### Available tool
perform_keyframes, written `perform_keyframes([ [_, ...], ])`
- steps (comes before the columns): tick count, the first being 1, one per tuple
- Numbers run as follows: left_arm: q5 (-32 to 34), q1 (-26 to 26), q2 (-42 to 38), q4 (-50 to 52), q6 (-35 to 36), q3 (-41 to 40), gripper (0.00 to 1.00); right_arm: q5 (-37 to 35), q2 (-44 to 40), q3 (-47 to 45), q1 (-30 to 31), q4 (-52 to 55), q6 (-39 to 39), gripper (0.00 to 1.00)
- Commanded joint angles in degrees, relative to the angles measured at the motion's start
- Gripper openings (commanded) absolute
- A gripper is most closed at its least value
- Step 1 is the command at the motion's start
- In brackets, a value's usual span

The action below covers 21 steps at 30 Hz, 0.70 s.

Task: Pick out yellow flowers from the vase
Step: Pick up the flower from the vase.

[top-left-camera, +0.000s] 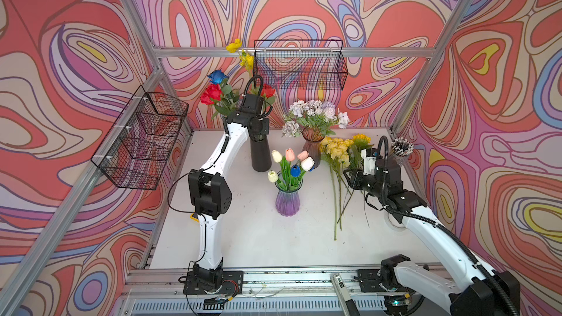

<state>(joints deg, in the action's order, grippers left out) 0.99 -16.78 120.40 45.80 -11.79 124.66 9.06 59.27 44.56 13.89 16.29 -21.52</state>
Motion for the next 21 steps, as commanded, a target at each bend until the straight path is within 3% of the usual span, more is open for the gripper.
perform_keyframes([
  [1, -3.1, -0.1, -4.6, -0.4, 3.2, -3.1, 0.03, 0.5, 0.2, 0.4, -0.2, -0.3, 0.2, 0.41],
  [10, -6.7, -0.1, -12.9, -2.3, 10.2, -10.9, 0.03, 1.3, 1.1, 1.1, -0.2, -0.8, -0.1, 0.41],
  [21, -10.4, 0.0, -15.3, -0.3, 15.8, -11.4, 0.07, 1.8, 1.2, 0.8, -0.2, -1.1, -0.6, 0.41],
])
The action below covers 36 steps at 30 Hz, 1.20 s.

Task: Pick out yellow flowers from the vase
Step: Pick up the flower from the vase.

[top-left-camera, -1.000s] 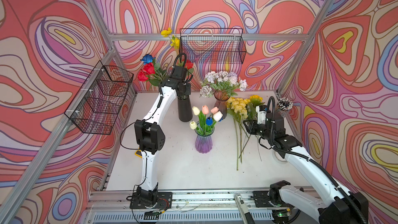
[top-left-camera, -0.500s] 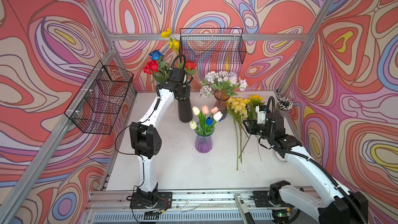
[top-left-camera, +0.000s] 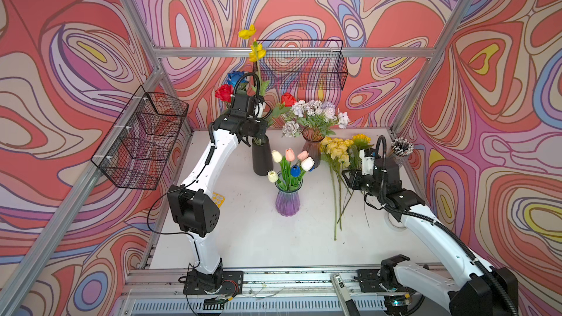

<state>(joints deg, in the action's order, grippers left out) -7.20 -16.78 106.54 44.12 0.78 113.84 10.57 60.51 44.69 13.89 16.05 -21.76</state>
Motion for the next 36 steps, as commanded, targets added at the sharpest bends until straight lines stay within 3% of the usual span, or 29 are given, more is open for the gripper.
perform_keyframes([
  [1, -2.4, 0.0, -1.4, 1.6, 3.6, -0.5, 0.07, 0.2, -0.1, 0.6, -0.2, -0.9, -0.4, 0.41],
  [10, -5.5, 0.2, -2.8, -0.4, 5.7, -0.9, 0.06, 0.1, 0.0, 0.7, -0.2, -0.9, -0.5, 0.41],
  [20, -10.9, 1.1, -8.2, -5.5, 11.1, -7.6, 0.06, 0.1, -0.1, 0.5, -0.2, -0.9, -0.7, 0.41],
  [36, -21.4, 3.2, -9.6, -6.4, 14.4, -12.0, 0.12, 0.1, 0.0, 0.5, -0.2, -0.9, -0.8, 0.41],
])
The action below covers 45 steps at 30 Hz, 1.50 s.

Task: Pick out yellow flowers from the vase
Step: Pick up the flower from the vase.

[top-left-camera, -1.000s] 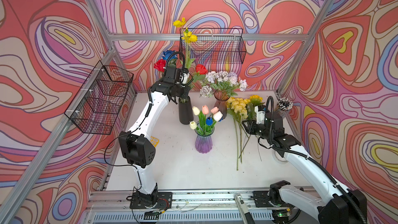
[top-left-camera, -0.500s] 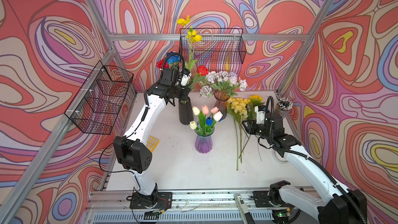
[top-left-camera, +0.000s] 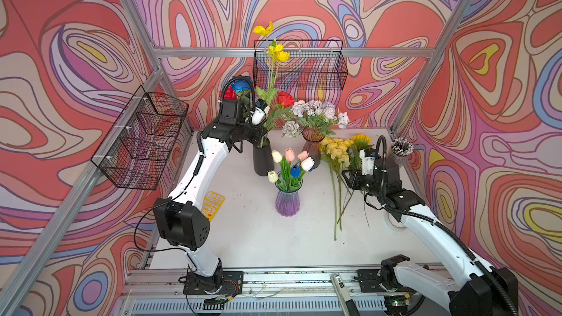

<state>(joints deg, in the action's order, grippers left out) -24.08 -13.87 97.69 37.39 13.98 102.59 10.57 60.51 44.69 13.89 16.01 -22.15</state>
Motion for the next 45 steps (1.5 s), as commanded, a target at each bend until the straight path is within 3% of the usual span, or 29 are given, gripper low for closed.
perform_keyframes([
  [1, -5.4, 0.4, -0.7, 0.5, 1.5, -0.9, 0.12, 0.0, -0.1, 0.5, -0.2, -0.8, -0.4, 0.41],
  [13, -10.4, 0.5, -1.9, -1.3, 4.3, -4.5, 0.14, 0.4, 0.7, 0.6, -0.2, -1.3, -0.6, 0.41],
  [33, -3.1, 0.5, -7.2, -1.7, 2.2, -1.4, 0.12, 2.0, 2.4, 1.4, -0.1, -3.0, -1.4, 0.41],
  [45, -5.0, 0.5, -6.8, -0.4, -0.3, 3.7, 0.13, 2.1, 2.1, 0.6, -0.1, -3.2, -1.8, 0.41],
])
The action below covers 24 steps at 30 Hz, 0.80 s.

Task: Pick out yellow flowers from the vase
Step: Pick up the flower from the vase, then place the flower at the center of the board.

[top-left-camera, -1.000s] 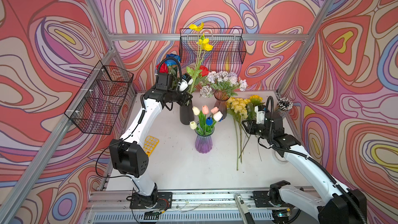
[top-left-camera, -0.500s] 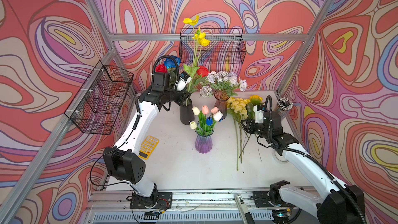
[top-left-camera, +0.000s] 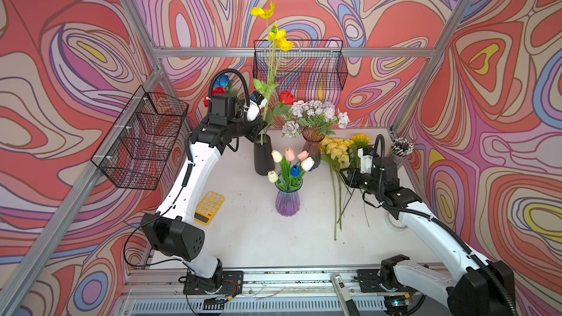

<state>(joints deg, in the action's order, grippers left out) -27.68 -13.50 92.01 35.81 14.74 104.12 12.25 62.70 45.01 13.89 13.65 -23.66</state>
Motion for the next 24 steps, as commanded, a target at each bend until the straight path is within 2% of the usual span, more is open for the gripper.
perform_keyframes([
  [1, -1.5, 0.1, -0.9, 1.3, -1.2, 2.7, 0.13, 0.3, -0.1, 0.3, -0.1, -0.8, -0.3, 0.41],
  [18, -0.4, 0.1, 1.2, 5.1, -5.0, 13.9, 0.05, 0.2, -0.7, 0.1, -0.1, -0.9, -0.3, 0.41],
  [24, 2.5, 0.1, 0.1, 5.6, -7.4, 15.4, 0.00, 1.2, -1.5, 0.2, -0.1, -1.6, -0.2, 0.41],
])
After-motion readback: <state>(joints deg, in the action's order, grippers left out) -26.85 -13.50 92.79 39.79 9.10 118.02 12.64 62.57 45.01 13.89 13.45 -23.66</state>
